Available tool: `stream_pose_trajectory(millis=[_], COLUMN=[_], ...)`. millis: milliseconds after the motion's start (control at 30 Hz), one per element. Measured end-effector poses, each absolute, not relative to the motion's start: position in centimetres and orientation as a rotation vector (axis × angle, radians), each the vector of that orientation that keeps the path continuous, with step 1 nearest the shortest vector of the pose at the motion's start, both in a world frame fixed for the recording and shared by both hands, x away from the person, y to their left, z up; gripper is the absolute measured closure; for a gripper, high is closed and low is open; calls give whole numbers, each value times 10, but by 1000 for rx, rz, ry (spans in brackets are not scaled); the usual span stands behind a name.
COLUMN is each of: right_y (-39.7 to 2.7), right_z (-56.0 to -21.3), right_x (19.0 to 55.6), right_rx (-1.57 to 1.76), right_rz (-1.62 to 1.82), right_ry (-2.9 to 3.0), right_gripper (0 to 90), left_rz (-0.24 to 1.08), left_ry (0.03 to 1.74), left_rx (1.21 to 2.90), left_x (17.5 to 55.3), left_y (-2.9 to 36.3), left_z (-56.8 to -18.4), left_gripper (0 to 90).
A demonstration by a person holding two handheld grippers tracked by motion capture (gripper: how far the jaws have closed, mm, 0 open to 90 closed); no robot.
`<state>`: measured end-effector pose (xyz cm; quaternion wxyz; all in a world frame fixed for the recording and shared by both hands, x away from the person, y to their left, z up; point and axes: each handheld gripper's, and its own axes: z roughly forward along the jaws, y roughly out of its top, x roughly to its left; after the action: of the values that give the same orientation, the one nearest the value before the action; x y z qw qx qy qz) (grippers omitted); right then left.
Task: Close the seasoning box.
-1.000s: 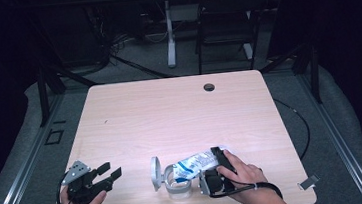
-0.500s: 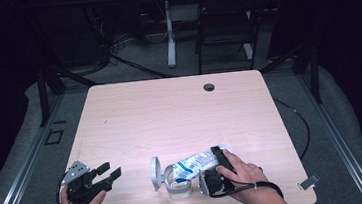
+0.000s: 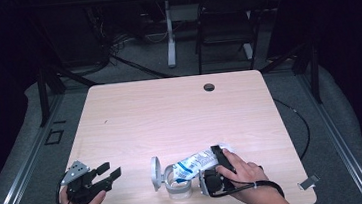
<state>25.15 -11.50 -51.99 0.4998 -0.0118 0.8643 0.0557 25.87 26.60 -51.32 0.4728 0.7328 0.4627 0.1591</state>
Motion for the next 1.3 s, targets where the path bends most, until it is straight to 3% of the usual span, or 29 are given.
stream_pose_trajectory(millis=[1300], right_y=[-110], right_z=[-511], right_x=[249], right_rx=[-130], right_rz=[15], right_ry=[2021], right_gripper=[413], left_rz=[384], left_ry=[1136], left_rx=[1788], left_x=[259], left_y=[268], left_z=[-513], left_gripper=[475])
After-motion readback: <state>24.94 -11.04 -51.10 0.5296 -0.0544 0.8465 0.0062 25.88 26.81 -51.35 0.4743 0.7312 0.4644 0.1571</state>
